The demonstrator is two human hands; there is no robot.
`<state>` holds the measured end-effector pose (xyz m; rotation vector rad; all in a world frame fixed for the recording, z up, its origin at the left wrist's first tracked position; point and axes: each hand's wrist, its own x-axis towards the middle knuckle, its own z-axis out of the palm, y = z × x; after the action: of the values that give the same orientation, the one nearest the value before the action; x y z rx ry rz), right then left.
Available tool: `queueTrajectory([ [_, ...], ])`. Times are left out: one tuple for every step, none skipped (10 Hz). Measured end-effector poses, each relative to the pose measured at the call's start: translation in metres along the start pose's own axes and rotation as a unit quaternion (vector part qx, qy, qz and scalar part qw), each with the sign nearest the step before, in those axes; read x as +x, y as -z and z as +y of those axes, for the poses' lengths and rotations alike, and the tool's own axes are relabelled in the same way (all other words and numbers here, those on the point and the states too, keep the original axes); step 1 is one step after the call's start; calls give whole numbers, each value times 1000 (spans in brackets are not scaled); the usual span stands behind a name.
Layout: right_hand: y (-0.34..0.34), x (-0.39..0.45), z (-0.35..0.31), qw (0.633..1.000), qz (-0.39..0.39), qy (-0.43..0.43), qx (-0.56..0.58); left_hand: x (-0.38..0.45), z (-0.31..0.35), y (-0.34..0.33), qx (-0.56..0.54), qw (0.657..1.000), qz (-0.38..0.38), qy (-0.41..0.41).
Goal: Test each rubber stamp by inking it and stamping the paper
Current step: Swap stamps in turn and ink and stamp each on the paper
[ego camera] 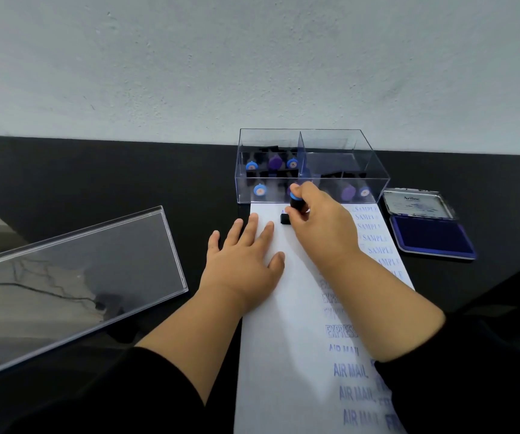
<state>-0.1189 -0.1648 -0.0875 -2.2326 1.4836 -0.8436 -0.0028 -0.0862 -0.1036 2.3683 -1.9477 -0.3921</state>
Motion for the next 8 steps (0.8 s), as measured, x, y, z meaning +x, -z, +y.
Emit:
queueTrajectory([
  [-1, 1, 0, 1000, 5, 1, 0, 0, 0, 1, 1, 1000, -1, -2],
  [-1, 3, 0, 1000, 7, 2, 1, 0, 0, 1, 3, 1000, -2, -2],
  [-1, 6, 1, 1000, -2, 6, -1, 0, 0, 1, 3, 1000, -4, -2],
  [1, 8, 1, 1000, -13, 8, -2, 0, 0, 1, 0, 1000, -2, -2],
  [1, 9, 1, 1000, -13, 12, -3, -1, 1, 1, -4, 1000, 0, -2],
  [1, 10, -1, 1000, -13, 14, -7, 0, 1, 1, -7, 1000, 0, -1],
  [1, 9, -1, 1000, -13, 21, -7, 0, 0, 1, -4, 1000, -1, -2],
  [2, 5, 0, 1000, -9, 27, -12, 0, 1, 1, -2, 1000, -1, -1],
])
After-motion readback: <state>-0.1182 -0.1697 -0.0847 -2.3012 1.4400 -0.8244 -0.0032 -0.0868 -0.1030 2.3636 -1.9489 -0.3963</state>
